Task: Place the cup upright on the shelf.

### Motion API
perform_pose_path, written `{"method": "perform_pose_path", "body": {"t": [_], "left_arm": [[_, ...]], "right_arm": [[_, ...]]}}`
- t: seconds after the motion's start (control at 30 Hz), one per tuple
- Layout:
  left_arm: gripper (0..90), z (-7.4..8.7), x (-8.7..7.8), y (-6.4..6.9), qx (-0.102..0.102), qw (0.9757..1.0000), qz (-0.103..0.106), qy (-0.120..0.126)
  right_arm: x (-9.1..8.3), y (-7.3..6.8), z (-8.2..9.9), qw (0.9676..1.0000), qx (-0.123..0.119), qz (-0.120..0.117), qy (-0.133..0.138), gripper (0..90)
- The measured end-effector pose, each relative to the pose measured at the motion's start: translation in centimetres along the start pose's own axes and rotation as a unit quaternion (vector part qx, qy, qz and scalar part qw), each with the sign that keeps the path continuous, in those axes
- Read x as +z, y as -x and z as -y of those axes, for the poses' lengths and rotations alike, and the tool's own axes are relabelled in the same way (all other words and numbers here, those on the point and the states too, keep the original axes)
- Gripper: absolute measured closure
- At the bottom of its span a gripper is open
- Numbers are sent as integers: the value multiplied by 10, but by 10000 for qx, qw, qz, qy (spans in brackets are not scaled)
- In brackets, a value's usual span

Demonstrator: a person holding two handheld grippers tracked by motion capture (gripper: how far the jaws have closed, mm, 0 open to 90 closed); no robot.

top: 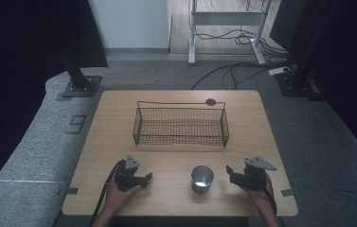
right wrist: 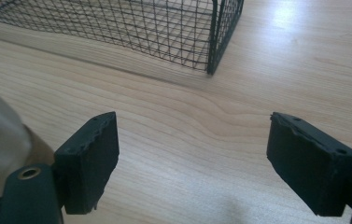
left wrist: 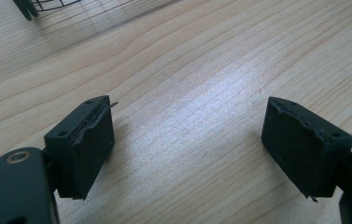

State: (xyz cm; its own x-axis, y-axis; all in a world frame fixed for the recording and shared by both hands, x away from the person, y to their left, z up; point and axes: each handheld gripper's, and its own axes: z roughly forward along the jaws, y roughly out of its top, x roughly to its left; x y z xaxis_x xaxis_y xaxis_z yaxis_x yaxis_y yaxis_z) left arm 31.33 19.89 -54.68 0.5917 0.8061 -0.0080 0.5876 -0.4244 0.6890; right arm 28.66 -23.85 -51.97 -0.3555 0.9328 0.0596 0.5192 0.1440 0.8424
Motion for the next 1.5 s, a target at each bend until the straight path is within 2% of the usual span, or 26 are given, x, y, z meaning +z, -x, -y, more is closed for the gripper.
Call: {"method": "perform_pose_path", "body": {"t": [0.3, 0.67, 0.77, 1.07, 1.5], "left_arm": [[170, 0, 0, 0, -1, 10000, -4, -1], [170, 0, 0, 0, -2, 10000, 0, 0], [170, 0, 0, 0, 1, 10000, 1, -2], [170, 0, 0, 0, 0, 10000, 1, -1], [170, 0, 0, 0, -6, 10000, -3, 4]], "right_arm": [[-15, -6, -6, 9995, 36, -246, 209, 167], [-29, -23, -11, 9980, -136, -491, 366, 164], [-32, -29, -13, 9972, -133, -630, 391, 160], [-38, -47, -18, 9939, -279, -955, 473, 144], [-35, -69, -20, 9903, -408, -1256, 426, 127]]}}
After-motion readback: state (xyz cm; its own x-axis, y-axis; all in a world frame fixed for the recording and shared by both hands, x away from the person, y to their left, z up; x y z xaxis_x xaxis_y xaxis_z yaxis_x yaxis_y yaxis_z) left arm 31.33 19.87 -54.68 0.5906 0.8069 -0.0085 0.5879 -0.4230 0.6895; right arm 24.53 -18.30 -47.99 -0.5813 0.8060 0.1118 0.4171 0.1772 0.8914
